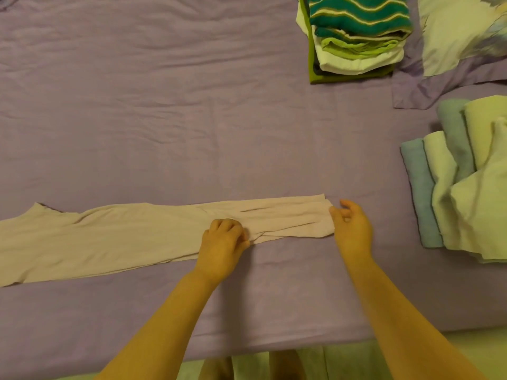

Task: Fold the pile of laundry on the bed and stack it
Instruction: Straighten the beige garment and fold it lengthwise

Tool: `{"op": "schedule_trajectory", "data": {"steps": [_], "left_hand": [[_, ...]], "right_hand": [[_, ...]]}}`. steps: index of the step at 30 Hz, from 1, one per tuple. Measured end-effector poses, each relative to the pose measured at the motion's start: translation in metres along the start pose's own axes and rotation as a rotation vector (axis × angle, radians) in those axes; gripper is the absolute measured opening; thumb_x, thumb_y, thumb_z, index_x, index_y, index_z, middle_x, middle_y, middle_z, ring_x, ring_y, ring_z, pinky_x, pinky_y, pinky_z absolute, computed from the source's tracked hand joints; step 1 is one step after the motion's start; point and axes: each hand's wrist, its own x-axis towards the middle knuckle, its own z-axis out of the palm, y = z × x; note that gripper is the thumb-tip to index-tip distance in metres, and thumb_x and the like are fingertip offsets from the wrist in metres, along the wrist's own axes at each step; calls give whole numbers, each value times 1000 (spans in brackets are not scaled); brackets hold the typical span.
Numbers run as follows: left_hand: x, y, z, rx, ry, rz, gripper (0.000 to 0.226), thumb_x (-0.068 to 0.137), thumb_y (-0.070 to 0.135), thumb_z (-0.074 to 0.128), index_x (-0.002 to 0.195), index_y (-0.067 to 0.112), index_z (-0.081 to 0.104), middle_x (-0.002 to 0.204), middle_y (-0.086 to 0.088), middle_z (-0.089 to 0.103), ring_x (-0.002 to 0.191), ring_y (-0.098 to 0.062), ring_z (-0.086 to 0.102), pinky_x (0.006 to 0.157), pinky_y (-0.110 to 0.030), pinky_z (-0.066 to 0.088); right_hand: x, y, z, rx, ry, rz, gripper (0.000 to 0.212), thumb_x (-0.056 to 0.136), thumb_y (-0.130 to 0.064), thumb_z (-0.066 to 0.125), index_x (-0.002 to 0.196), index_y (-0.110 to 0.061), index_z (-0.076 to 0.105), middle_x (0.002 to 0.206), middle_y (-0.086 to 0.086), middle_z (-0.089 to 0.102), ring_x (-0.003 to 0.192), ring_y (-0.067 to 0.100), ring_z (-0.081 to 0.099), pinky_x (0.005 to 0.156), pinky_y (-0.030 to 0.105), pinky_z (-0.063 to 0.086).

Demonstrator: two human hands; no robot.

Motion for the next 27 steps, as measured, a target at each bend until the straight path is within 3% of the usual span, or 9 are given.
{"op": "schedule_trajectory", "data": {"steps": [1, 4, 8, 10, 13, 17, 20, 24, 27], "left_hand": [[0, 2, -2, -56, 36, -1, 22, 95, 32, 56, 97, 11, 62, 109, -2, 60, 106, -27, 47, 82, -41, 42], [1, 2, -11, -173, 131, 20, 15, 94, 24, 59, 92, 9, 62, 108, -5, 63, 104, -30, 51, 82, -42, 44], [-1, -3, -5, -10, -42, 77, 26, 96, 33, 54, 104, 10, 62, 127, -2, 57, 123, -27, 43, 98, -36, 36], [3, -1, -4, -33, -2, 31, 24, 97, 33, 52, 101, 12, 62, 118, -1, 60, 114, -27, 48, 89, -36, 39], [22, 0, -7, -163, 120, -55, 18, 97, 15, 51, 109, 8, 63, 113, -9, 59, 101, -31, 54, 83, -42, 44], [44, -6, -13, -12, -14, -86, 30, 98, 21, 47, 126, 19, 59, 117, -5, 58, 110, -24, 50, 85, -32, 43], [50, -8, -22, 101, -11, -48, 26, 97, 24, 49, 119, 18, 63, 109, -5, 61, 103, -25, 50, 77, -30, 37], [60, -5, -32, 66, 143, -63, 17, 97, 23, 47, 106, 17, 61, 102, -1, 63, 105, -24, 48, 84, -31, 25], [69, -2, -34, 43, 11, -64, 21, 99, 32, 43, 108, 17, 55, 99, -1, 63, 103, -23, 50, 88, -32, 25]], "right_hand": [[1, -3, -1, 39, 8, -25, 29, 94, -16, 57, 123, -10, 57, 101, 1, 65, 91, 14, 57, 78, 23, 43], [5, -7, -8, 129, 22, -125, 18, 94, -14, 56, 112, -20, 57, 88, -10, 62, 79, 0, 57, 67, 7, 44], [5, 5, -8, -92, -78, 5, 28, 94, -10, 51, 121, -11, 55, 102, 6, 61, 86, 19, 54, 70, 25, 41], [7, 7, -4, -126, -90, 24, 31, 94, -17, 51, 124, -11, 54, 98, 5, 61, 86, 20, 54, 72, 28, 40], [13, 2, 7, -137, -94, -37, 32, 95, -24, 54, 124, -12, 54, 93, 1, 61, 86, 19, 55, 72, 28, 40], [16, -2, 10, -149, -187, -116, 28, 95, -13, 55, 123, -11, 58, 101, -1, 59, 91, 16, 54, 80, 28, 44], [15, 1, -1, -141, -118, -190, 24, 97, -16, 51, 119, -13, 61, 104, -3, 60, 94, 13, 53, 77, 24, 39], [16, 4, -8, -163, -73, -181, 27, 98, -17, 50, 123, -12, 58, 114, 5, 62, 99, 15, 53, 79, 23, 38], [18, 5, -7, -174, -64, -181, 27, 99, -17, 48, 123, -11, 58, 117, 8, 63, 96, 12, 51, 78, 21, 37]]}}
